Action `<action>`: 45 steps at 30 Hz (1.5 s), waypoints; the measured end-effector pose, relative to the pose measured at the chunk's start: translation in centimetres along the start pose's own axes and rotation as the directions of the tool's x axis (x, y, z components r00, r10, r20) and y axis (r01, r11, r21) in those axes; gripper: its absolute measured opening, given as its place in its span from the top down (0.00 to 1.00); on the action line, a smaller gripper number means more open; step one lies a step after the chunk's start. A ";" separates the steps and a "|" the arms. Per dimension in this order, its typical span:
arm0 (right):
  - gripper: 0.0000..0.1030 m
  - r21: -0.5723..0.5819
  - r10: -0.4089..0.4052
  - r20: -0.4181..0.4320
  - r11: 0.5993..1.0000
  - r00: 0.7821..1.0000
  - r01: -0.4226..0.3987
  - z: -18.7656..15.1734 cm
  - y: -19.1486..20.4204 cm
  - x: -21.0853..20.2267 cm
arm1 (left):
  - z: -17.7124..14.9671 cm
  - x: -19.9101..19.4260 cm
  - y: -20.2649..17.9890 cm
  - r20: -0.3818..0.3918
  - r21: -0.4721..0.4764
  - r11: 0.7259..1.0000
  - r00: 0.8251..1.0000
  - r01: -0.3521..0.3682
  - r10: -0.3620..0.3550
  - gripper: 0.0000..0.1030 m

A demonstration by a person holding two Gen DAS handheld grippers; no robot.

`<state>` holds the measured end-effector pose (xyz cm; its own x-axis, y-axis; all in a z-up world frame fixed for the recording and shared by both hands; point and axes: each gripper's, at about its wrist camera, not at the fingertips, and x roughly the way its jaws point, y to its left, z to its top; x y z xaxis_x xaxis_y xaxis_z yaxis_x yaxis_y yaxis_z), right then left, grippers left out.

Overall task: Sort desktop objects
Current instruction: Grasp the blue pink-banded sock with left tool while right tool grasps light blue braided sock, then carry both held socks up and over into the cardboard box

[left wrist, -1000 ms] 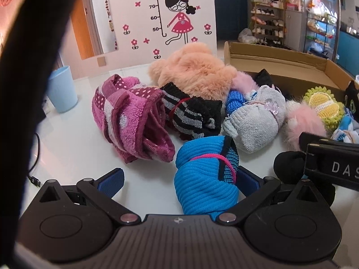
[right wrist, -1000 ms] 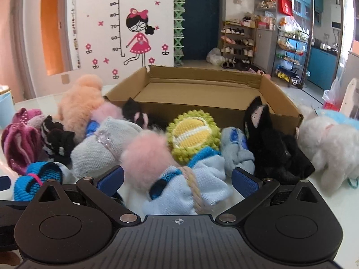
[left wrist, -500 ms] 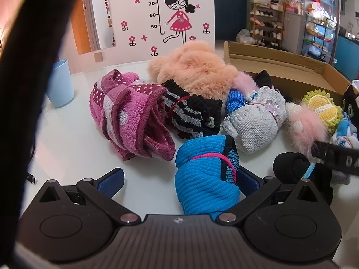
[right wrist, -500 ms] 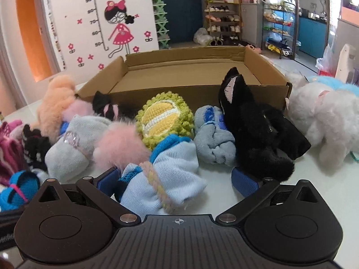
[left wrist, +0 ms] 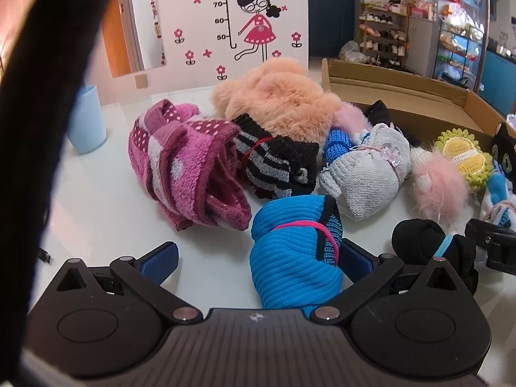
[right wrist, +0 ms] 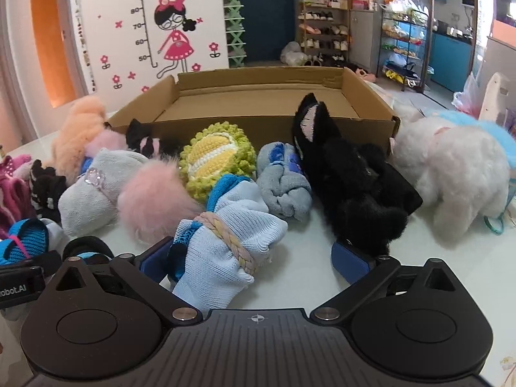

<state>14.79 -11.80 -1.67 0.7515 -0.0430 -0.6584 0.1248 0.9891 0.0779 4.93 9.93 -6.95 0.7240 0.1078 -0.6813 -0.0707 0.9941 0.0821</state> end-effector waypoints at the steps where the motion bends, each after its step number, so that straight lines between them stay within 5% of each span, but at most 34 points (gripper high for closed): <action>1: 0.04 -0.012 0.001 -0.002 1.000 1.000 -0.001 0.1 0.2 0.2 | 0.0 0.0 -0.3 0.007 0.015 1.000 1.000 -0.008 0.008 0.00; 7: 0.08 -0.040 -0.012 0.000 0.999 1.000 0.012 0.4 0.9 0.6 | 0.0 -0.1 -1.1 0.019 0.056 0.998 1.000 -0.016 0.015 0.00; 13: 0.16 -0.057 -0.021 0.011 0.998 1.000 0.022 0.3 1.2 0.6 | 0.5 0.5 -0.2 -0.031 0.000 0.999 0.999 0.042 -0.042 0.01; 18: 0.26 -0.078 -0.008 0.025 0.997 1.000 0.010 0.1 1.4 0.4 | 0.7 0.1 0.4 -0.013 -0.024 0.998 0.998 0.066 -0.067 0.47; 21: 0.27 -0.088 0.000 0.027 0.996 1.000 0.002 -0.1 1.4 0.2 | 0.5 -0.1 -0.1 0.001 0.000 0.999 0.999 0.042 -0.042 0.51; 45: 0.37 -0.107 0.030 0.034 0.994 0.999 -0.026 -0.3 0.8 -0.5 | 0.3 -1.0 -1.8 -0.004 0.061 0.998 1.000 0.020 -0.019 0.60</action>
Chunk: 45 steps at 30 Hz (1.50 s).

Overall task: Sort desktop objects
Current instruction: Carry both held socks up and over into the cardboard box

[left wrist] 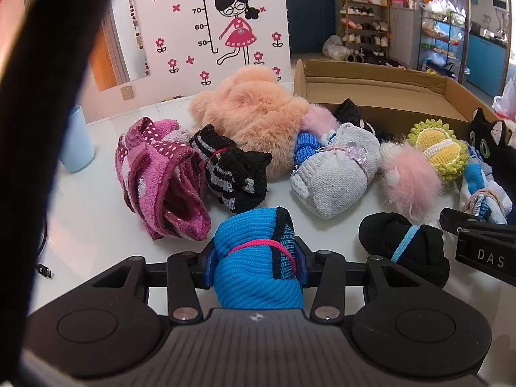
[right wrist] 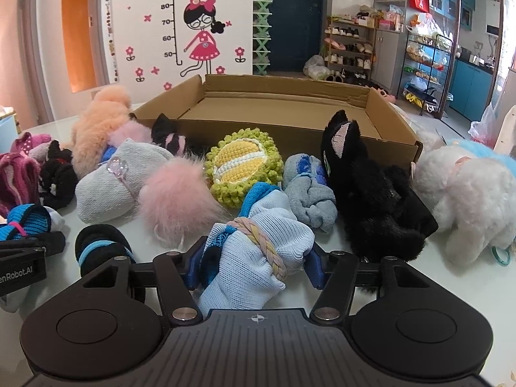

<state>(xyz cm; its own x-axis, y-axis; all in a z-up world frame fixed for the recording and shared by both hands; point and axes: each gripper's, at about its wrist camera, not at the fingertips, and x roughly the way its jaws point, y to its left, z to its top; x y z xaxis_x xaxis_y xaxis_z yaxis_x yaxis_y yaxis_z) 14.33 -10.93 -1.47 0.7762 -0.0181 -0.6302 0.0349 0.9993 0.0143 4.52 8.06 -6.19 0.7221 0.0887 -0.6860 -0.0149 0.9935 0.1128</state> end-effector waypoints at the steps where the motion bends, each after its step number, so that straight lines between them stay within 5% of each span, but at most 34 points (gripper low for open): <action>1: 0.37 0.000 0.002 0.000 1.000 1.000 -0.002 0.0 0.0 -0.1 | 0.0 0.0 -0.1 -0.001 0.001 1.000 1.000 0.001 -0.001 0.60; 13: 0.38 -0.003 0.042 -0.007 0.999 0.999 -0.042 -0.3 -0.8 -1.2 | -0.8 -1.8 -0.3 -0.024 -0.010 1.000 1.000 -0.005 0.005 0.61; 27: 0.39 0.012 0.081 0.035 0.997 0.996 -0.081 0.7 -4.7 -8.0 | 1.4 -10.4 -2.4 0.027 0.028 0.997 0.997 0.073 -0.074 0.60; 38: 0.39 -0.020 0.143 0.139 0.990 0.980 -0.142 8.1 -6.4 -12.3 | 9.9 -13.1 -3.7 0.103 0.038 0.988 0.983 0.151 -0.154 0.60; 45: 0.38 -0.074 0.192 0.177 0.981 0.965 -0.182 15.9 -6.7 -10.8 | 17.7 -8.3 -4.3 0.094 -0.025 0.977 0.974 0.211 -0.208 0.60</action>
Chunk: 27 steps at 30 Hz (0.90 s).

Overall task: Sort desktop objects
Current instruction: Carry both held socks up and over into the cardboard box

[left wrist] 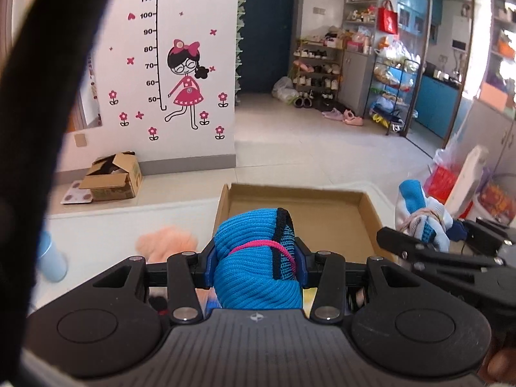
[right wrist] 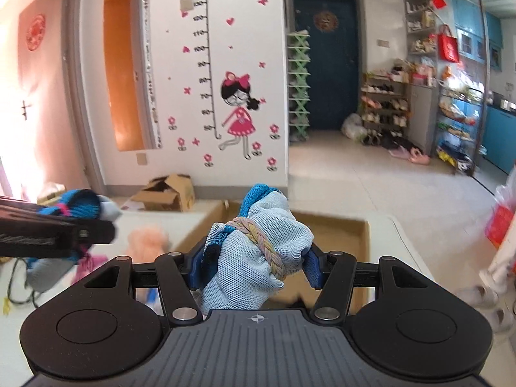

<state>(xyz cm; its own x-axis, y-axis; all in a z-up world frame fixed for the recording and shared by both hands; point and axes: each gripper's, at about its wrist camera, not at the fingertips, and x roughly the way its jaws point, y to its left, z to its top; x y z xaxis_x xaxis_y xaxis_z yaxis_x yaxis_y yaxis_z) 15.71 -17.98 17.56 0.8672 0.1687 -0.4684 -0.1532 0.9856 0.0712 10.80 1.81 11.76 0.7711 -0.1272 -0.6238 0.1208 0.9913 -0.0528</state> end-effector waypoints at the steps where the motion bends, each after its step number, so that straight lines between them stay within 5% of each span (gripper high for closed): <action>1: 0.38 -0.009 0.004 0.000 1.000 1.000 -0.004 1.0 -0.2 0.7 | 0.9 1.1 0.1 -0.005 -0.011 1.000 1.000 0.002 -0.003 0.60; 7: 0.38 -0.041 0.026 -0.029 0.999 0.999 -0.027 4.6 -1.4 6.2 | 3.6 7.9 0.8 -0.043 -0.049 0.999 0.999 0.019 -0.021 0.60; 16: 0.38 -0.096 0.035 -0.112 0.994 0.993 -0.046 5.1 -2.3 16.7 | 3.9 17.8 1.7 -0.128 -0.087 0.994 0.989 0.069 -0.079 0.60; 27: 0.38 -0.175 0.015 -0.202 0.983 0.979 -0.051 2.8 -1.5 27.0 | 4.1 19.8 1.9 -0.169 -0.108 0.992 0.982 0.066 -0.083 0.60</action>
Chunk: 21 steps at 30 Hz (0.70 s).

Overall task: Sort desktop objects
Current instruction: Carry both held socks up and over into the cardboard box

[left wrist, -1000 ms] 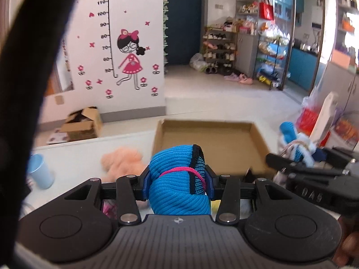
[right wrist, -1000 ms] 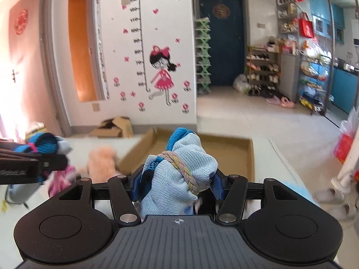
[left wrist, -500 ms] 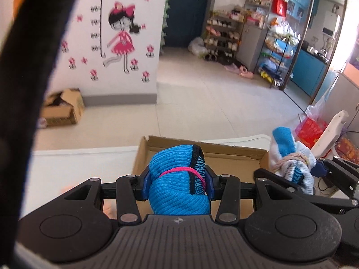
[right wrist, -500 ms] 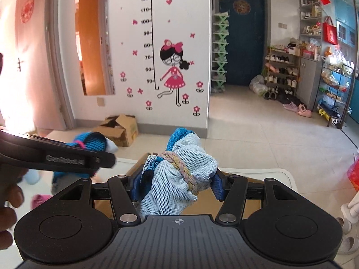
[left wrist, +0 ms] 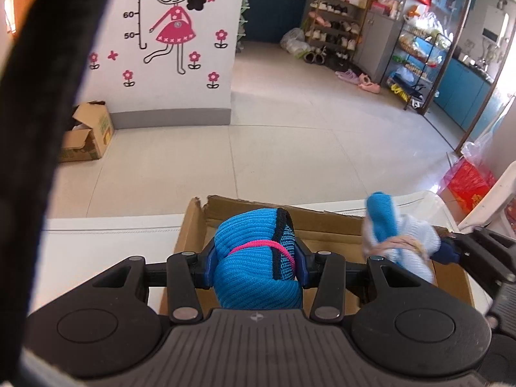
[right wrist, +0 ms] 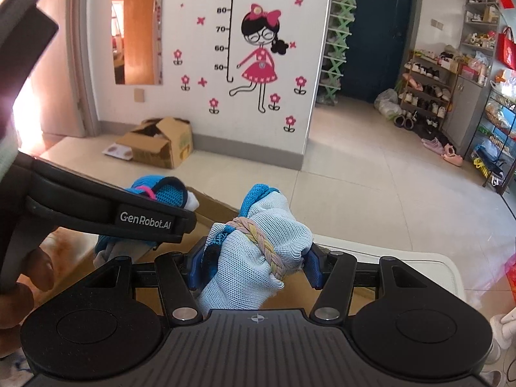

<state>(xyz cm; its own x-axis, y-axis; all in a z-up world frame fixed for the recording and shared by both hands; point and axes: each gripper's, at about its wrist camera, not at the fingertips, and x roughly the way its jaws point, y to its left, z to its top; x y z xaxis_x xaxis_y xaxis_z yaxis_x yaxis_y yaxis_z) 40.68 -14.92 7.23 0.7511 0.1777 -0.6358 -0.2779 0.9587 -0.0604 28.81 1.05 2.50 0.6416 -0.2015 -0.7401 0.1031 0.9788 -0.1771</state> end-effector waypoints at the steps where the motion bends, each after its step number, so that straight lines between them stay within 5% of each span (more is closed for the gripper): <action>1: 0.38 -0.002 -0.003 -0.004 1.000 1.000 0.003 0.0 0.1 0.5 | -0.1 0.2 0.0 -0.002 0.007 1.000 1.000 -0.004 0.004 0.60; 21: 0.34 0.023 -0.011 -0.064 1.000 0.998 0.012 -1.5 0.0 4.9 | -1.0 1.4 1.4 0.059 0.045 0.994 0.993 -0.101 0.099 0.53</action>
<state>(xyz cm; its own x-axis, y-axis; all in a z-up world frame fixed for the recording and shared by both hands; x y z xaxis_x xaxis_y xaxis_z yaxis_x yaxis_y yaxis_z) 43.48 -14.36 2.99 0.7143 0.1530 -0.6829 -0.2550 0.9656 -0.0503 29.06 2.09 0.60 0.6927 -0.1013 -0.7140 0.0714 0.9949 -0.0719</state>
